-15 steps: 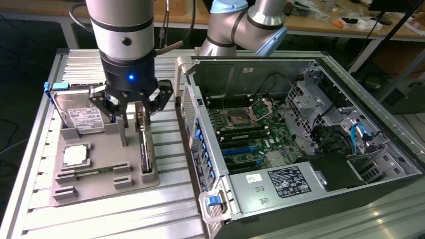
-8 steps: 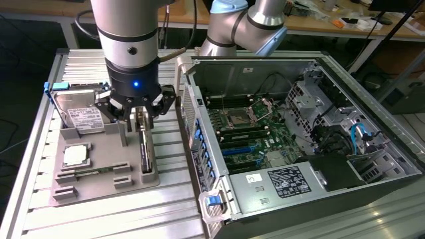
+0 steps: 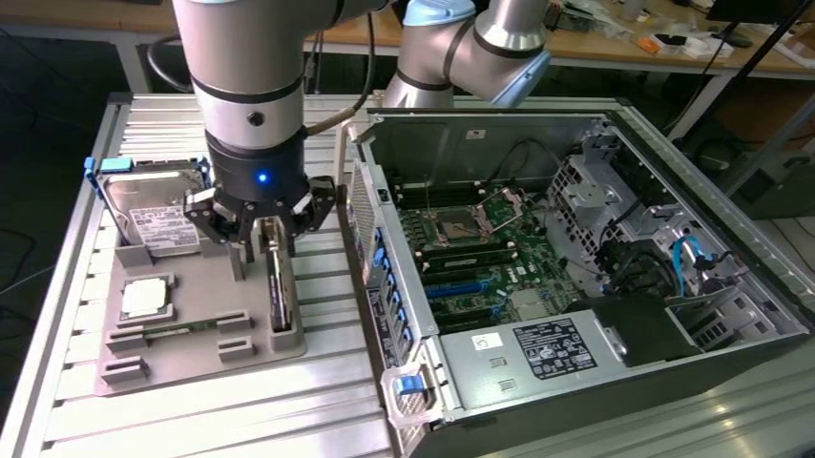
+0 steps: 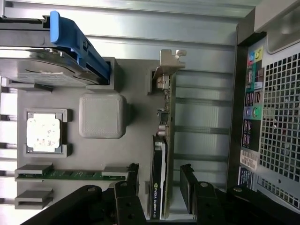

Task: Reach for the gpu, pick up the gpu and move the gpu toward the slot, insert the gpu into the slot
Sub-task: 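Pick up the gpu and move the gpu toward the slot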

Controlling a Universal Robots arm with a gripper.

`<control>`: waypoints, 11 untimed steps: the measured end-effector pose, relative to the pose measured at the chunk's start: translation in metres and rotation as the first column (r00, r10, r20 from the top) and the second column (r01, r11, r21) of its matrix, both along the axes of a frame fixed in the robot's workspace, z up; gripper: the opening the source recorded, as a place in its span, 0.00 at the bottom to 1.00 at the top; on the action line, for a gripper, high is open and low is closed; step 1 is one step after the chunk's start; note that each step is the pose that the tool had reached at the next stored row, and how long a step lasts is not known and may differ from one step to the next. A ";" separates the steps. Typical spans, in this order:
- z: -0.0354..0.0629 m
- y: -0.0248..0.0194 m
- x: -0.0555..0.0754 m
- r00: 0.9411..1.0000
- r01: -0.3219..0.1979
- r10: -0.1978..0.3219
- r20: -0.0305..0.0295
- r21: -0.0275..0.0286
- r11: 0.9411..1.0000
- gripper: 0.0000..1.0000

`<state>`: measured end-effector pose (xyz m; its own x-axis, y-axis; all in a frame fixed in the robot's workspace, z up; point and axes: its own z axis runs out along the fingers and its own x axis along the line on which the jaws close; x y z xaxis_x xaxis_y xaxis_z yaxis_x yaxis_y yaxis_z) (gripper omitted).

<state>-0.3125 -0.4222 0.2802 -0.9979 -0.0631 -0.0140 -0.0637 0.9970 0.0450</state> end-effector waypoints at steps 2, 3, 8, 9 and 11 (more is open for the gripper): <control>-0.0037 -0.0004 0.000 1.000 0.000 0.000 0.000 0.000 1.000 0.48; -0.0056 -0.0006 0.000 1.000 0.000 0.000 0.000 0.001 1.000 0.48; -0.0149 -0.0015 0.000 1.000 0.000 0.000 0.000 0.001 1.000 0.48; -0.0163 -0.0016 0.000 1.000 0.000 0.000 0.000 0.001 1.000 0.48; -0.0202 -0.0020 0.000 1.000 0.000 0.000 0.000 0.001 1.000 0.48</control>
<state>-0.3125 -0.4242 0.2600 -0.9979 -0.0631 -0.0142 -0.0637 0.9969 0.0464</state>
